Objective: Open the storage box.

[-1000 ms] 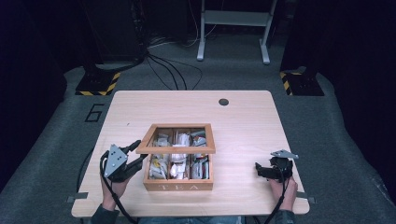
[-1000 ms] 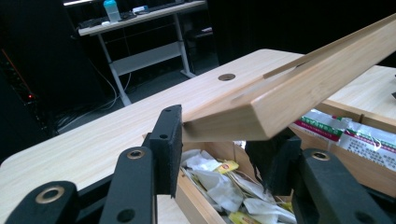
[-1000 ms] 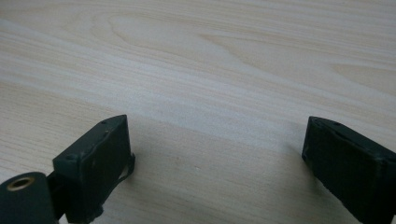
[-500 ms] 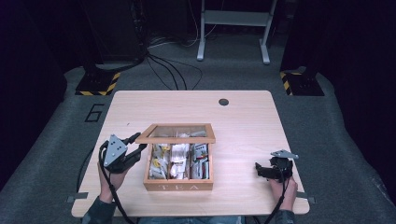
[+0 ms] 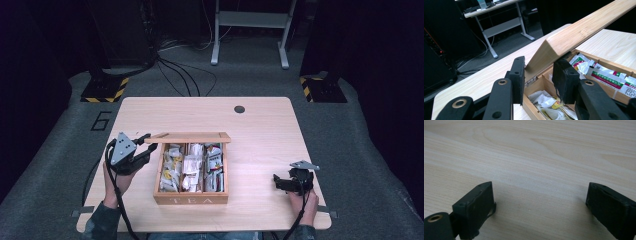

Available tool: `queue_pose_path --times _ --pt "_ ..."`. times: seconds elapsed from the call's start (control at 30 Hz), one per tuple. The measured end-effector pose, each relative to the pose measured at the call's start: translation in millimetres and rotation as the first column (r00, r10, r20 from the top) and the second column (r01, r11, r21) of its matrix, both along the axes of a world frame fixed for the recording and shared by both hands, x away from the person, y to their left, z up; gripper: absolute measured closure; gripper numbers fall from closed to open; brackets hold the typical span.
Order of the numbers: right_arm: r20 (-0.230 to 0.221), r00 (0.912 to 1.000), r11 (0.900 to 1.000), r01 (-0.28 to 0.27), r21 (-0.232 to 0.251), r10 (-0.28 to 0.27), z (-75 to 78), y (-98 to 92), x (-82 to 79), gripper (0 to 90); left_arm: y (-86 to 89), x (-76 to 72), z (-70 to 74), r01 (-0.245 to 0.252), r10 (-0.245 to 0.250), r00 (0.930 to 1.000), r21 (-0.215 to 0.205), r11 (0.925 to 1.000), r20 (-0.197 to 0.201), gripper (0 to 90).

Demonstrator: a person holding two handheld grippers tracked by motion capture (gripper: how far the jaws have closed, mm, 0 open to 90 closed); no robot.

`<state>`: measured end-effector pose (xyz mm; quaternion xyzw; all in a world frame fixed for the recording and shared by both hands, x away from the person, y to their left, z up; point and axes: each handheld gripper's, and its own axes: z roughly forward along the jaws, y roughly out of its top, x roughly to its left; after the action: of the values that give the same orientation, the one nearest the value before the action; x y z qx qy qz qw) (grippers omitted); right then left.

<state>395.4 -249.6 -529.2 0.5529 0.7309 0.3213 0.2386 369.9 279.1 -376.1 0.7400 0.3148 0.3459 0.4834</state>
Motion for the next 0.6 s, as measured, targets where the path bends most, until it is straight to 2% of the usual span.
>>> queue_pose_path --times 0.13,0.17,0.6 --pt "0.0 1.0 1.0 0.0 0.0 0.0 0.0 0.0 0.0 7.5 0.6 4.7 5.2 0.004 -0.004 1.0 0.019 0.9998 -0.001 63.1" --pt "0.0 1.0 1.0 0.0 0.0 0.0 0.0 0.0 0.0 7.5 0.1 5.4 5.9 0.005 -0.005 0.9999 0.011 0.9999 -0.009 63.2" --pt "0.0 1.0 1.0 0.0 0.0 0.0 0.0 0.0 0.0 7.5 1.8 18.8 18.6 0.021 -0.02 0.9994 0.037 0.9991 -0.028 63.7"
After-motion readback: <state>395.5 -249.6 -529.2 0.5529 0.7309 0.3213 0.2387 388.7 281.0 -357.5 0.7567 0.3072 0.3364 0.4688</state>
